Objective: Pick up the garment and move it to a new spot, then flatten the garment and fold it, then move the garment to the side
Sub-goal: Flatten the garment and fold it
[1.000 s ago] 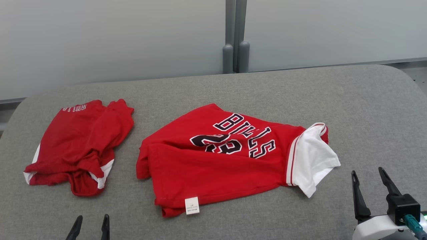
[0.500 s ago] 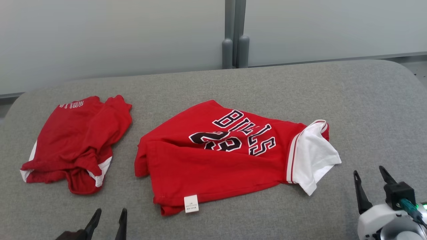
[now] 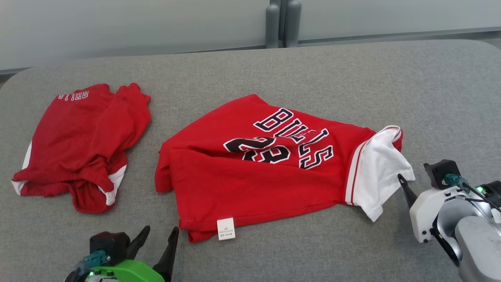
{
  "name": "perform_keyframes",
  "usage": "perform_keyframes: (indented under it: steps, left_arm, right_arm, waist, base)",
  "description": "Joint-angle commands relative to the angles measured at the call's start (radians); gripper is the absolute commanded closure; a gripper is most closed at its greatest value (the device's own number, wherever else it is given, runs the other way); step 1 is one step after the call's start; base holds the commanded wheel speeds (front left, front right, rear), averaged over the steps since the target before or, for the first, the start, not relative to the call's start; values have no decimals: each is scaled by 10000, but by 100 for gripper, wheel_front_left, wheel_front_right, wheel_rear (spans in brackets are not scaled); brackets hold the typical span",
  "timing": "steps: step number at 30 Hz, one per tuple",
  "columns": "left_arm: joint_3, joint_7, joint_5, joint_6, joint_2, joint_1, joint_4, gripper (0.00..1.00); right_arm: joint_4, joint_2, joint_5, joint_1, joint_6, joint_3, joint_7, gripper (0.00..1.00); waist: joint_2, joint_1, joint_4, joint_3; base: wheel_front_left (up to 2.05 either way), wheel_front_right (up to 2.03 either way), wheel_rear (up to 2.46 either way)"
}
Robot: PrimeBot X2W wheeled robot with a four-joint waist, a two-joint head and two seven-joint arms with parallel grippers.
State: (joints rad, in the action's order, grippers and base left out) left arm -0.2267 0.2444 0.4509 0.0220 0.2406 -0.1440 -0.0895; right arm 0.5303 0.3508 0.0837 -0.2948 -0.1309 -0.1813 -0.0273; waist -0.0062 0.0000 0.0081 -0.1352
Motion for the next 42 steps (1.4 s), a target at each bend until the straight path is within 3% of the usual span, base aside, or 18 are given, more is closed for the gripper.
perform_keyframes:
  steps: [1,11,26,27,28,29,30,31,32,36,39,42]
  left_arm:
    - [-10,50,36,53,42,221,-19,0]
    - [-346,628,153,222,10,958,333,0]
    - [-762,800,317,427,-80,1177,510,0]
    - [-801,763,307,465,-81,1226,532,26]
    - [-854,762,332,497,-97,1263,569,60]
    - [-906,751,382,536,-126,1285,608,100]
    - [-984,779,370,587,-99,1329,659,100]
    - [-1073,813,346,636,-49,1375,703,100]
    - [-1095,750,385,653,-71,1409,714,100]
    - [-1082,877,647,736,27,1356,465,100]
    - [-799,1134,1089,765,268,1240,-428,100]
    - [-480,1404,1551,791,507,1235,-1439,100]
  right_arm:
    - [59,97,90,-152,3,-43,-47,0]
    - [655,529,1176,-961,3,-1389,-463,0]
    - [1364,625,1833,-1262,3,-2233,-52,0]
    - [1389,623,1852,-1279,3,-2279,-43,0]
    - [1415,618,1913,-1294,3,-2329,-51,0]
    - [1445,626,1932,-1318,1,-2390,-62,9]
    - [1479,630,1998,-1337,3,-2467,-98,54]
    - [1481,635,2084,-1352,3,-2551,-126,92]
    - [1453,643,2221,-1353,1,-2665,-153,100]
    - [971,821,3348,-1288,4,-2882,-177,100]
    - [-389,757,5540,-1202,1,-2371,-88,100]
    - [-1692,1235,7119,-1013,6,-1842,-309,100]
  waist:
    - [62,0,101,-245]
    - [62,0,201,-641]
    - [62,0,-76,-710]
    - [62,0,-96,-715]
    - [62,0,-114,-716]
    - [62,0,-126,-714]
    - [62,0,-139,-706]
    - [62,0,-151,-696]
    - [62,0,-162,-680]
    - [62,0,-198,-501]
    - [62,0,-228,-336]
    - [62,0,-236,-238]
  base:
    - [0,0,0]
    - [0,0,0]
    - [0,0,0]
    - [0,0,0]
    - [0,0,0]
    - [0,0,0]
    - [0,0,0]
    - [0,0,0]
    - [0,0,0]
    - [0,0,0]
    - [0,0,0]
    - [0,0,0]
